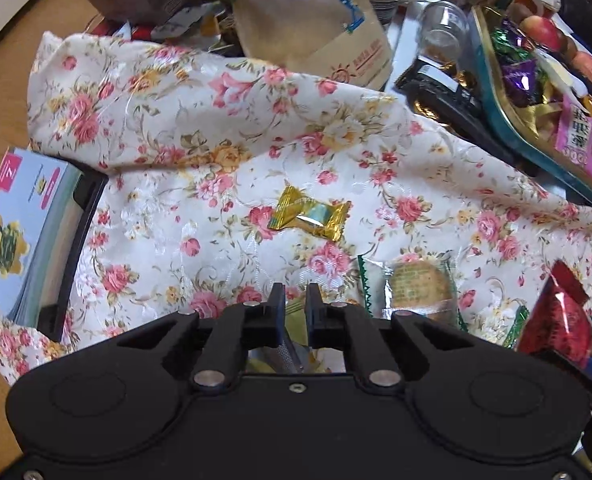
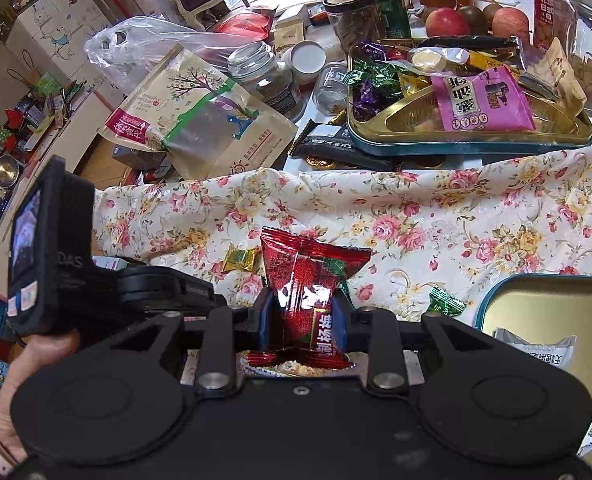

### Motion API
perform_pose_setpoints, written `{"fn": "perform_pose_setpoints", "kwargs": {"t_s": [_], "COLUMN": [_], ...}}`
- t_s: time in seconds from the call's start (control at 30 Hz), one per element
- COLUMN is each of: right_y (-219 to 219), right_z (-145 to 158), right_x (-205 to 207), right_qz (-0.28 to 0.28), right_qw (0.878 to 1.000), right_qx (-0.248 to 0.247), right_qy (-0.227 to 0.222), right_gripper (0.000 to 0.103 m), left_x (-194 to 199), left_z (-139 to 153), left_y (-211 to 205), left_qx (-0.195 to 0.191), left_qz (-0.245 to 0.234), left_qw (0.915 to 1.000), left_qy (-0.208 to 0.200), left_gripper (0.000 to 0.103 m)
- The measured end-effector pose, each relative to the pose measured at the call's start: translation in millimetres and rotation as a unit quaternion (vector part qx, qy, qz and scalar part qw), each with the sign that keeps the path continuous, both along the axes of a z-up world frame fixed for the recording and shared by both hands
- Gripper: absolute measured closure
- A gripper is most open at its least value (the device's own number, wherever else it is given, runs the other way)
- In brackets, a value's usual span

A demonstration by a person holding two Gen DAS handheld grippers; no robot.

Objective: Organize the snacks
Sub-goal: 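Grasp the silver-and-yellow wrapped snack with the left tool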

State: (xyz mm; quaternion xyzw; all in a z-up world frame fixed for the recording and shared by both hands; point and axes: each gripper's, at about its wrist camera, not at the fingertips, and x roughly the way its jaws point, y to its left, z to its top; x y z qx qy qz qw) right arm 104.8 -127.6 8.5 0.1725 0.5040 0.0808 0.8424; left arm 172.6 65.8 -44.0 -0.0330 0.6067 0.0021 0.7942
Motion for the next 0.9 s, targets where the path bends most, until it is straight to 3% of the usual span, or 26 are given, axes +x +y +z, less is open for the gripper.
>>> {"fn": "perform_pose_setpoints", "kwargs": {"t_s": [0.17,0.3,0.47,0.6,0.9], "right_y": [1,1,6,4,0], "right_z": [-3,-4,-2,-2,-2], "right_x": [-1,-1,-1,0,-2], "right_qz": [-0.003,-0.014,-0.006,-0.012,-0.024], "right_qw": [1.0,1.0,1.0,1.0,0.999], "right_qx": [0.001,0.011,0.003,0.006,0.019], "right_qy": [0.0,0.0,-0.016,-0.016,-0.01], "right_gripper": [0.071,0.071,0.071,0.071,0.071], "left_x": [-8,-9,-6,-5,-10], "left_z": [-17,-28,-32,-37,-39], "left_y": [-7,-12,-8,-7,-3], "left_qx": [0.03,0.043,0.032,0.03,0.014], "left_qz": [0.002,-0.003,0.024,0.019,0.013], "left_qw": [0.9993,0.9987,0.9989,0.9992,0.9994], "left_qy": [0.023,0.027,0.024,0.019,0.029], "left_gripper": [0.064,0.059,0.058,0.046,0.053]}}
